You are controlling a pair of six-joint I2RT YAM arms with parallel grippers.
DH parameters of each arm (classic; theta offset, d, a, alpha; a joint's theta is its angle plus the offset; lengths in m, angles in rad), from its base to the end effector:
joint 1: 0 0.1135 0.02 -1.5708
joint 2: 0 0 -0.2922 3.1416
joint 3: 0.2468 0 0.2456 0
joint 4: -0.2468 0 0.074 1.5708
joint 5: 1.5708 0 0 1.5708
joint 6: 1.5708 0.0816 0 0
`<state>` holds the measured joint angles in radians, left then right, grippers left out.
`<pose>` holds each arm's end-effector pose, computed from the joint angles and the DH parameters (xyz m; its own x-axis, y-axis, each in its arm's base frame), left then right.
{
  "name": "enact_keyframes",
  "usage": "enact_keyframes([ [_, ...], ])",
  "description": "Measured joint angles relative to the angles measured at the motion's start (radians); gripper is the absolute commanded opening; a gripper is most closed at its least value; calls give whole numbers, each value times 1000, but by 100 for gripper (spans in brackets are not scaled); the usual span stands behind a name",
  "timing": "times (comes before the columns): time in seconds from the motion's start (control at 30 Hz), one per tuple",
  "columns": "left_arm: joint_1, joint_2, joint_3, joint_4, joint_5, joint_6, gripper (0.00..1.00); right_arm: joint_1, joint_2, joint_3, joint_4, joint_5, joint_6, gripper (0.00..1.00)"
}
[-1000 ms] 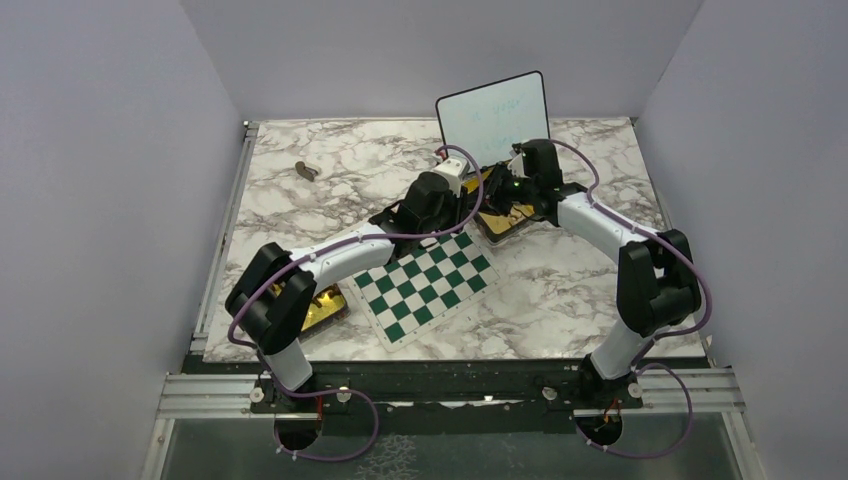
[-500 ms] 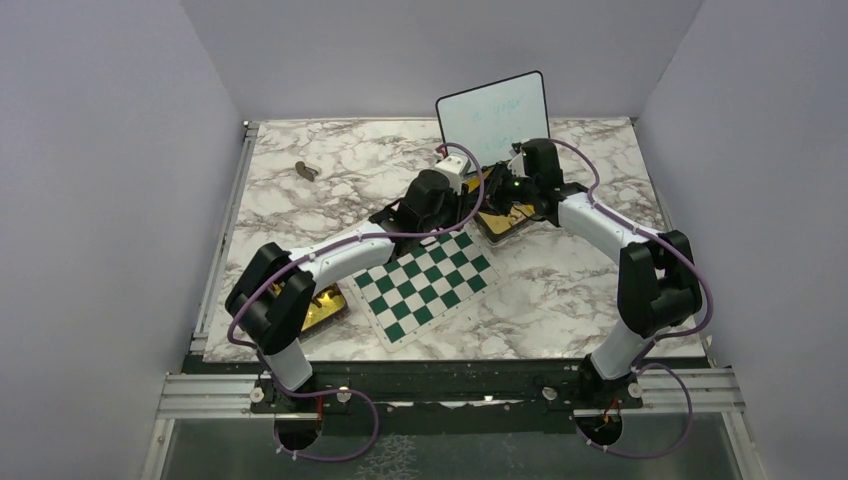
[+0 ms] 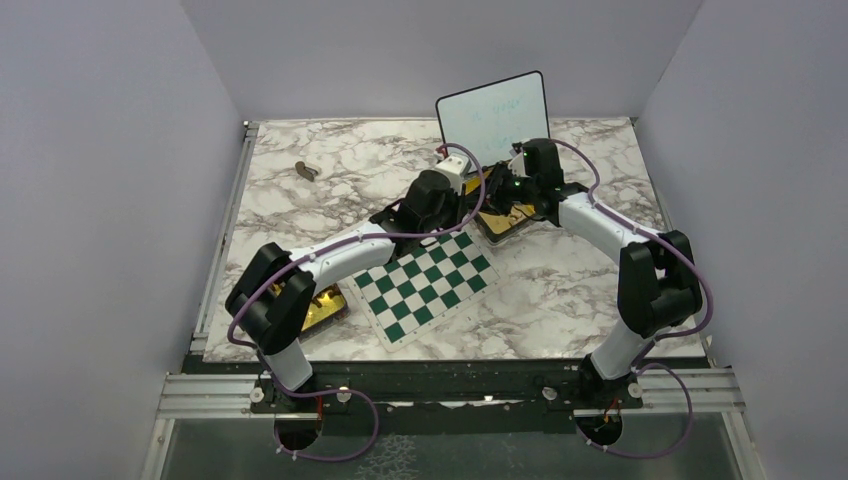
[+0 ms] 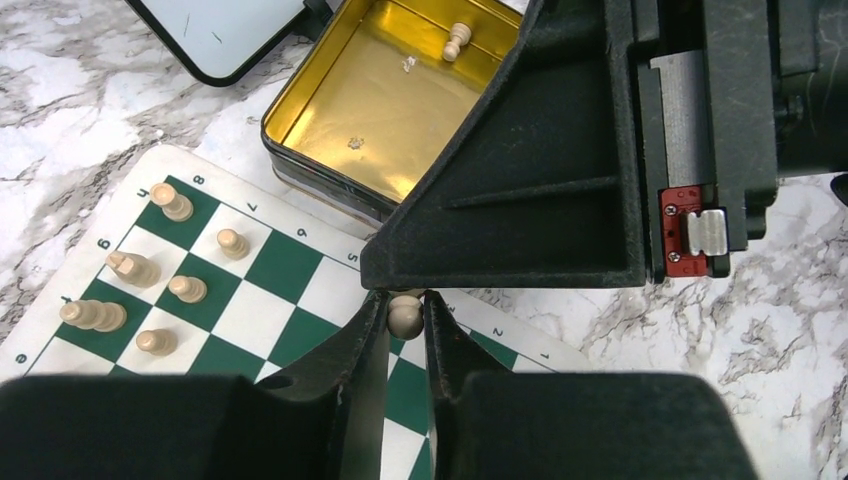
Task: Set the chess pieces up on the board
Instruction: Place the chess piece on the chessboard.
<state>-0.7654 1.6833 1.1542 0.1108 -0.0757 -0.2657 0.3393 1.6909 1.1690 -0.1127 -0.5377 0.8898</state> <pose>0.3148 -0.2939 0.2723 -0.4510 0.0702 -0.8898 0.5416 0.8139 -0.2103 0.3703 0.1750 0.2515 -0.8762 0.3984 -0.2711 0.0095 0.5768 0.8168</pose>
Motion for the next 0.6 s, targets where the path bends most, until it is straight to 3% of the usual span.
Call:
enact_keyframes([
  [0.17, 0, 0, 0, -2, 0, 4, 1, 0, 0, -6, 5, -2, 0, 17],
  [0.3, 0, 0, 2, -12, 1, 11, 0, 0, -1, -7, 5, -3, -9, 22],
  [0.6, -2, -27, 6, -109, -5, -2, 0, 0, -38, -22, -9, 0, -27, 46],
])
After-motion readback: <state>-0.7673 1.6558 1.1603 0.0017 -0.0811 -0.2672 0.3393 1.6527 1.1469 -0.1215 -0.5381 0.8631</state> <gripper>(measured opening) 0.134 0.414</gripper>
